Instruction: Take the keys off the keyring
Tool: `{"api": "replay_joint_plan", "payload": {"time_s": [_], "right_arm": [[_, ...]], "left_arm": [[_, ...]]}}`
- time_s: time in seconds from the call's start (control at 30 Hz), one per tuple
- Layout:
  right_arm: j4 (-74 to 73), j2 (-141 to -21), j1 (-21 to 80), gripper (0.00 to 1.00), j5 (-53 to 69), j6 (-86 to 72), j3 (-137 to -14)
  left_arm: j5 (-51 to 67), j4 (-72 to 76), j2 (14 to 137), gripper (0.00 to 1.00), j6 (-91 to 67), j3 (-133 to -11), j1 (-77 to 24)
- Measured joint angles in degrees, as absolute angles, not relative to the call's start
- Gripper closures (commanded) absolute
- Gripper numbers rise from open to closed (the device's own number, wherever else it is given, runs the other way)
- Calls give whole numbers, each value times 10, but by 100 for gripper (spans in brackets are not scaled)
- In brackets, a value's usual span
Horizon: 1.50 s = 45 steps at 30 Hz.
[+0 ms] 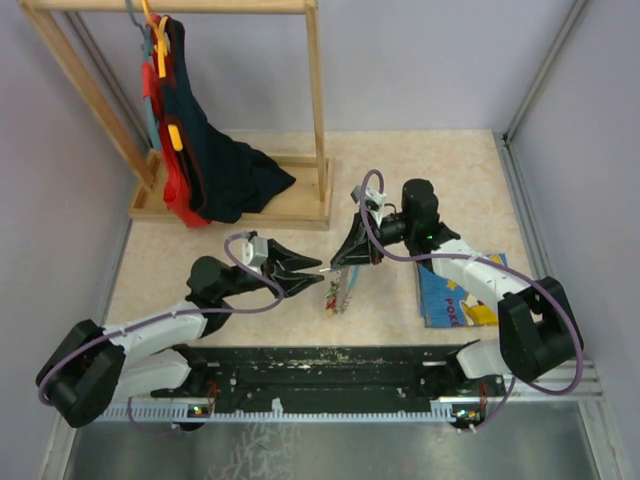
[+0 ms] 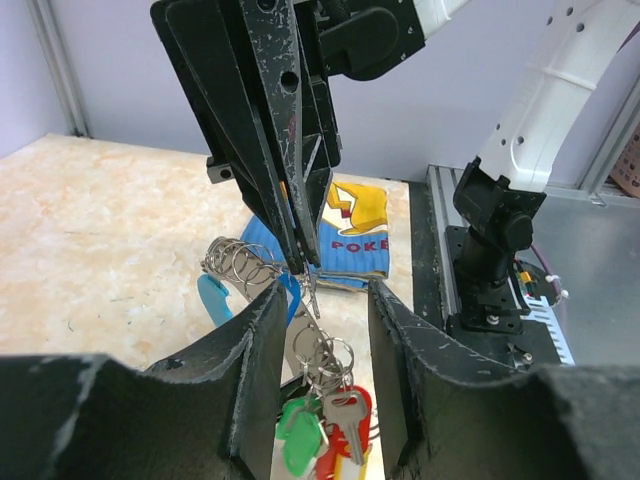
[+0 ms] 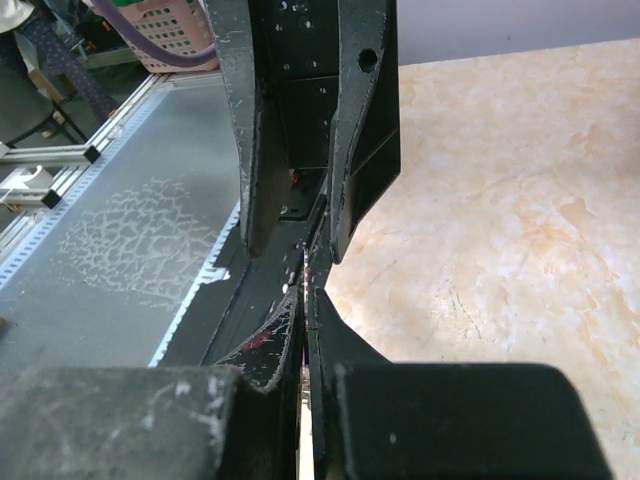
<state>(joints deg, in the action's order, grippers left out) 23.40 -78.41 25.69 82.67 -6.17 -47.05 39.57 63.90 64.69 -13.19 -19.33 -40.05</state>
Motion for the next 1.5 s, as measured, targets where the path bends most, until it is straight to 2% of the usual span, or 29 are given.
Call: {"api": "replay_joint_plan", "payload": {"time_s": [0.47, 0.87, 1.33, 1.5], "right_arm": [[201, -784, 257, 100, 826, -40, -470], [190, -784, 257, 100, 820, -26, -470], [134, -784, 257, 100, 806, 18, -482], [123, -784, 257, 100, 804, 27, -482]], "left_arm": [[372, 559, 632, 64, -169, -196, -401], [369, 550, 655, 72, -184, -212, -413], [362, 529, 660, 73, -184, -230, -416], [360, 517, 664, 78, -184, -237, -418]]}}
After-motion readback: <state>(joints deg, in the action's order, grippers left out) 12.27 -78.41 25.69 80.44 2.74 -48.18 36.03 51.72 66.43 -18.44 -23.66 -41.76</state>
